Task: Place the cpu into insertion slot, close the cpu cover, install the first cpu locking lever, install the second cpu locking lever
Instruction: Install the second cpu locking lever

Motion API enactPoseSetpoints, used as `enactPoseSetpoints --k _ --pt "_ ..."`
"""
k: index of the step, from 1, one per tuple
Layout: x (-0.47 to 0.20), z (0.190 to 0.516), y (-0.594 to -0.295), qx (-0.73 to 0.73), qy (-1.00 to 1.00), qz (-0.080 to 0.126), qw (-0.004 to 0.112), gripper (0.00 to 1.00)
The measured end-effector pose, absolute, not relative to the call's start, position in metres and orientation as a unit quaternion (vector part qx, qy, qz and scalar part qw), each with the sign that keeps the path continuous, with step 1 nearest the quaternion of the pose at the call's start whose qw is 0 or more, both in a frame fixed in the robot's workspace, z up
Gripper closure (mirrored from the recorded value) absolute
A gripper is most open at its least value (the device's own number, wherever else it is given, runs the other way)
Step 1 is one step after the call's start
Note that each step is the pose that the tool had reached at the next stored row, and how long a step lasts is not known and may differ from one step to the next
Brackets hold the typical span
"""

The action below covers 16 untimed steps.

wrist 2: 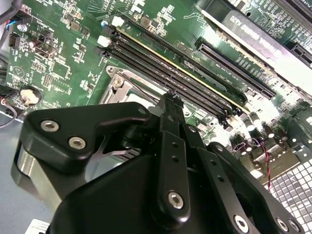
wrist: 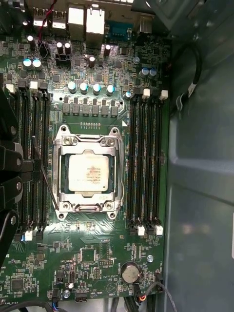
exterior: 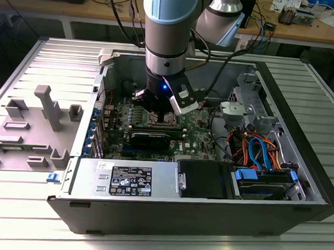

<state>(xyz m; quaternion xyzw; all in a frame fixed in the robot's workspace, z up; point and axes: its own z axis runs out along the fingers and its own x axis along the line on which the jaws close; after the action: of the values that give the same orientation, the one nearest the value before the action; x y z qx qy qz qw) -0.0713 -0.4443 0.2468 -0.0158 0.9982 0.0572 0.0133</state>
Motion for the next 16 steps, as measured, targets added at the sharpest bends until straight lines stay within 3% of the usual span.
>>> enactPoseSetpoints --k 16 --pt "-0.072 0.236 -0.444 -0.015 0.998 0.057 0.006 0.89"
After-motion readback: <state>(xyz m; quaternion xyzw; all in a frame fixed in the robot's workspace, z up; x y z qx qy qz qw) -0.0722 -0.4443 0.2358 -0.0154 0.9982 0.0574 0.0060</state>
